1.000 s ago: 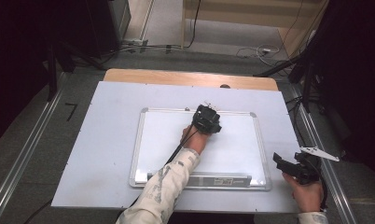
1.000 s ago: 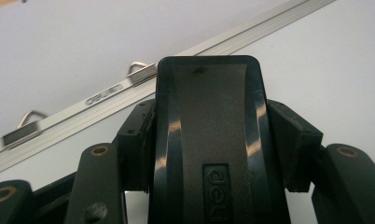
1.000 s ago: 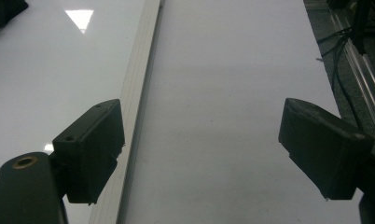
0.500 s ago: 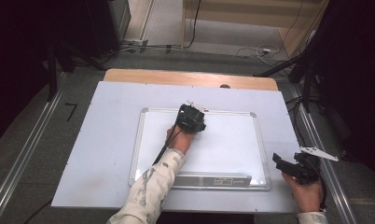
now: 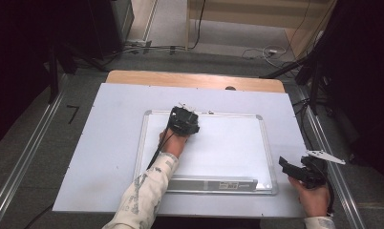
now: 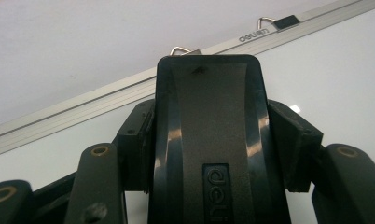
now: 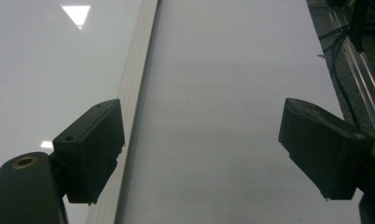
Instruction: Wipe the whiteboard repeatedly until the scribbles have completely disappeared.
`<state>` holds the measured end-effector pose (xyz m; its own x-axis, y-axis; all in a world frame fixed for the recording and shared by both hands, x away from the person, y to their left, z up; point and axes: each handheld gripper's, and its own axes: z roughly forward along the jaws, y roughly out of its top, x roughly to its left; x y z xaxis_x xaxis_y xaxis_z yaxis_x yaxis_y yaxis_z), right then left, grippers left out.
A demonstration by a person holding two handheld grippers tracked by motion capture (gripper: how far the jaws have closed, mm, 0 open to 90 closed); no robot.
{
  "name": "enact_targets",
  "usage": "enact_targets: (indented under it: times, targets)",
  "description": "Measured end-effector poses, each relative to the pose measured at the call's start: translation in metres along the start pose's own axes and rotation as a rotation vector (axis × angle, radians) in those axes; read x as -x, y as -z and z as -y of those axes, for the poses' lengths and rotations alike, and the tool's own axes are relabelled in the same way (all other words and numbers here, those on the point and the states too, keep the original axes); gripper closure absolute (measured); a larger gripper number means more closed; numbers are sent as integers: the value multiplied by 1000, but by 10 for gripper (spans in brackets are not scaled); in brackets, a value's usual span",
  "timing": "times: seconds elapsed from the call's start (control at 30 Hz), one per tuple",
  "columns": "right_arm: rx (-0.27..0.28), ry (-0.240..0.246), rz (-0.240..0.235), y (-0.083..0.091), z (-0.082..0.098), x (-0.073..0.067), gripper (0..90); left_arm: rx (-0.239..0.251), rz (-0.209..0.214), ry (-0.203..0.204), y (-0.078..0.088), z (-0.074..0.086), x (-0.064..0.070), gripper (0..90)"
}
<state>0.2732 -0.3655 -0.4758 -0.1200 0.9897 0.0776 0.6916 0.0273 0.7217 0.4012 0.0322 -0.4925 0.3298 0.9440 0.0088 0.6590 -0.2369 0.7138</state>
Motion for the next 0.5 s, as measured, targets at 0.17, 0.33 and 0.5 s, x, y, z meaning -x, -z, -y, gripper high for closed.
enact_targets:
  times: [0.17, 0.33, 0.5]
  targets:
    - [-1, 3, 2, -1, 0, 0, 130, -4, -2, 3, 2, 2, -8, 407]
    - [-2, 3, 1, -1, 0, 0, 130, -8, -10, 11, 5, 5, -15, 407]
    - [-3, 5, 2, -1, 0, 0, 130, -11, -22, 21, 9, 8, -27, 407]
